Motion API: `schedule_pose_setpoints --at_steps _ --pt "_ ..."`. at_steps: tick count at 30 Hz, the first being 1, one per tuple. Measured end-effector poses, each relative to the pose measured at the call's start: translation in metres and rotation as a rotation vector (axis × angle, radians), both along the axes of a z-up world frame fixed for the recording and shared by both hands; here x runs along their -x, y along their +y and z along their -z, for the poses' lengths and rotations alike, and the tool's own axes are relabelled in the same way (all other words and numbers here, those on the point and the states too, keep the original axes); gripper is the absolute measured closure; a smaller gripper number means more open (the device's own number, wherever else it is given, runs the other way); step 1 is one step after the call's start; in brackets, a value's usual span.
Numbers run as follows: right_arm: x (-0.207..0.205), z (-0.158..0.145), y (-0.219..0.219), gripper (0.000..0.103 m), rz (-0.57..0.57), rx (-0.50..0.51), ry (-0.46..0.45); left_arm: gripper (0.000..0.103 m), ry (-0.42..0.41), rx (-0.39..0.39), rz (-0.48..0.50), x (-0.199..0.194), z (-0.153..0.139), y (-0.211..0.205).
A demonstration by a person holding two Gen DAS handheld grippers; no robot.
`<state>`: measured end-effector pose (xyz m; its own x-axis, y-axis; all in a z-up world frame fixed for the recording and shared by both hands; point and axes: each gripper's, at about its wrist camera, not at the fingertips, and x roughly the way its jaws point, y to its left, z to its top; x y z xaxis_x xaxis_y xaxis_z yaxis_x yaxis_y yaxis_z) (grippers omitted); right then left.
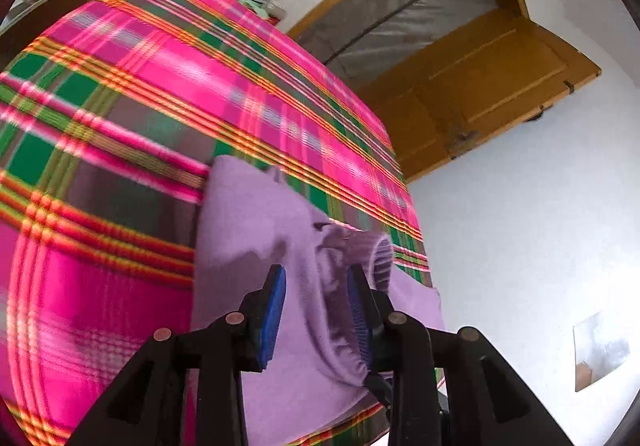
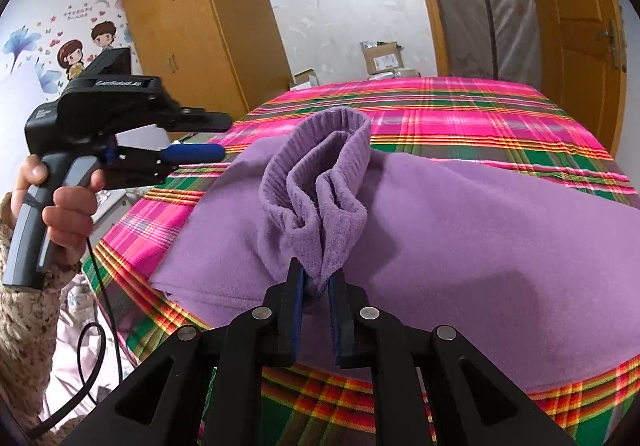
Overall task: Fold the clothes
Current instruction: 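Open the left gripper and release the cuff onto the garment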
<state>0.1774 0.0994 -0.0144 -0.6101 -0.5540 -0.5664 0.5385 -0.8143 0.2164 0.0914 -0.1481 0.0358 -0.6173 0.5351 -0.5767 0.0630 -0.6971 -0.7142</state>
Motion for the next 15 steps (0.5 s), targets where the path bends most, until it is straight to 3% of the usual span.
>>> schedule_pose_setpoints --at_steps 6,10,15 --pt "0.007 0.003 0.01 0.073 0.051 -0.053 0.015 0.071 -0.012 0.009 -0.023 -0.018 0.01 -0.008" --pt "0.004 -0.001 0.018 0.073 0.082 -0.093 0.067 0.071 -0.029 -0.016 -0.031 -0.023 0.022 -0.012" --pt "0.022 -0.017 0.021 0.071 0.048 -0.049 0.103 0.071 -0.043 -0.02 -0.029 -0.026 0.028 -0.015"
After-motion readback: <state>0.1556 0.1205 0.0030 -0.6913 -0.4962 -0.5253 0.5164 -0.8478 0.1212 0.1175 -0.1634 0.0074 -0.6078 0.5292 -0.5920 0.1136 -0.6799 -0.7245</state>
